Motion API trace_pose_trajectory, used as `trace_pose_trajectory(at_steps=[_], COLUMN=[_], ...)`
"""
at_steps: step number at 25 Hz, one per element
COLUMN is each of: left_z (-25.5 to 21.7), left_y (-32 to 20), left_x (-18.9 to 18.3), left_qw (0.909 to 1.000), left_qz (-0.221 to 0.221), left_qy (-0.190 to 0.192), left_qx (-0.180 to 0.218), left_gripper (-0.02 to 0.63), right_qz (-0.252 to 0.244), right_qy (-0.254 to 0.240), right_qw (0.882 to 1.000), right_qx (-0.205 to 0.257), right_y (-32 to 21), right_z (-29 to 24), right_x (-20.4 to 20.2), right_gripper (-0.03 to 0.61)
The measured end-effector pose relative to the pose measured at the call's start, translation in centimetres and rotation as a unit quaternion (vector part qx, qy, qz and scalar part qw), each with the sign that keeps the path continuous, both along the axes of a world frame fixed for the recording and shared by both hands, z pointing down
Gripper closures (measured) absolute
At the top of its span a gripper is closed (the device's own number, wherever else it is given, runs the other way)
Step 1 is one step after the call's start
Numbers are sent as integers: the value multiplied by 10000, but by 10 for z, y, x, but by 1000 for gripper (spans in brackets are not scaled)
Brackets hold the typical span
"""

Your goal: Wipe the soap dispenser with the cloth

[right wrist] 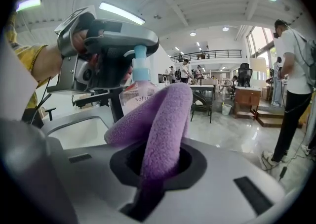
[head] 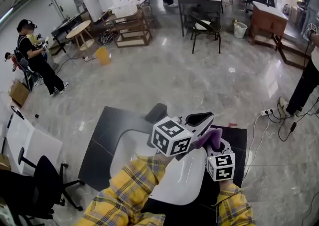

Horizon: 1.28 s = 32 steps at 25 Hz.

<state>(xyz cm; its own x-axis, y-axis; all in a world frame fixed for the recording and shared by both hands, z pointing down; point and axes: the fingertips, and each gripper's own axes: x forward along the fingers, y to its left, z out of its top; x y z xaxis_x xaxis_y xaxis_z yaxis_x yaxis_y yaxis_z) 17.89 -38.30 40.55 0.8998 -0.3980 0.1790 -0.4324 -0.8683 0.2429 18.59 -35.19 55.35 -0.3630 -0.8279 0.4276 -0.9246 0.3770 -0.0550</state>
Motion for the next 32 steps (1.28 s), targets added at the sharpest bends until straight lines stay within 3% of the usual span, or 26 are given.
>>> trace_pose_trajectory(at_steps=[6,11,16,22,23,26,32], left_z=[-1,0,0,-8,-14,-20,8], left_y=[-1,1,0,3,3,10,34], left_x=[2,1,-2,-9,-13,-20,-33], left_qw=[9999,9999,9998,9987,9983,9974,9937], left_qz=[-89,-117,-211,-338,-409,-527,-947], left_qy=[52,8,-17,-122,-46,123,-98], left_qx=[8,21,56,354,421,472,597], left_gripper=[589,589,589,586,578,469,388], right_qz=[-59,-288,-363,-79,-48,60,139], right_qy=[138,643,614,307,277,226,224], right_qw=[9999,9973,9966,9993,9995,9997,9996], right_qx=[-63,-208,-400,-183,-145,-89,-74], right_y=[1,8,8,31,34,42,50], right_z=[7,23,22,0,-4,-11,-16], right_x=[0,-7,-9,-1,0,7,13], right_gripper=[541,541,541,541,541,541,541])
